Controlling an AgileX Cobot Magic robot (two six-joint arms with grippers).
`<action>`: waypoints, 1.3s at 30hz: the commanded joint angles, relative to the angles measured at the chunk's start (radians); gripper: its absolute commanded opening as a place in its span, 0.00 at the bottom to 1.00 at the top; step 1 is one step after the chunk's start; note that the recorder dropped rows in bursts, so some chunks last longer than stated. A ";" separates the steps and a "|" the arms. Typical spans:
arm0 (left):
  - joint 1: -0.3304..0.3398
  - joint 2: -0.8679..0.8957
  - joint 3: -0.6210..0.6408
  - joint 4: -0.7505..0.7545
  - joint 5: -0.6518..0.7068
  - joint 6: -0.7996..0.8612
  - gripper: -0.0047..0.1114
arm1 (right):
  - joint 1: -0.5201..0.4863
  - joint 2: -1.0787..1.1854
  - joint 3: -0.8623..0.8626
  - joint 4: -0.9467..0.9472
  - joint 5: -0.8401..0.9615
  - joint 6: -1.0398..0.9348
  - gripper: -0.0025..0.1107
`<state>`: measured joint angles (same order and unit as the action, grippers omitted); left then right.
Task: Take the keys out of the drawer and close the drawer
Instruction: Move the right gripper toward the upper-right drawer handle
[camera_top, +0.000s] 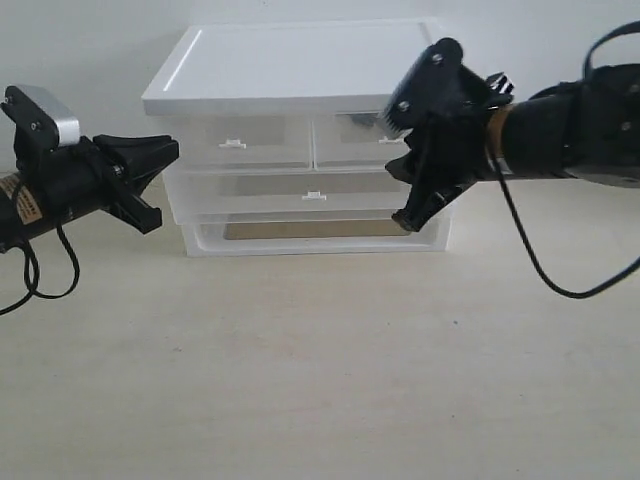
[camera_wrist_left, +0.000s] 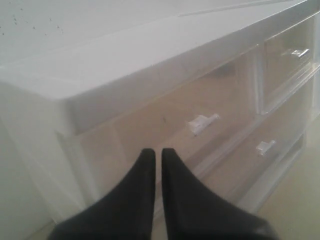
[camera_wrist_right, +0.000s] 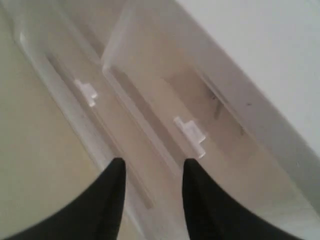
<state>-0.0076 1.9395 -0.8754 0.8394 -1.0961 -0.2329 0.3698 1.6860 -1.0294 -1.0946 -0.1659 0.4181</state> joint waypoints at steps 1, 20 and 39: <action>-0.005 0.004 -0.006 -0.013 -0.001 0.005 0.08 | 0.060 0.058 -0.110 0.009 0.135 -0.153 0.33; -0.005 0.004 -0.006 -0.013 0.001 0.006 0.08 | 0.060 0.210 -0.232 -0.142 0.491 -0.363 0.02; -0.005 0.004 -0.022 -0.013 -0.001 0.002 0.08 | 0.220 0.183 -0.164 0.000 0.579 -0.418 0.02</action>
<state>-0.0076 1.9400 -0.8927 0.8387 -1.0922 -0.2304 0.5719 1.8528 -1.2641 -1.1916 0.3550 0.0171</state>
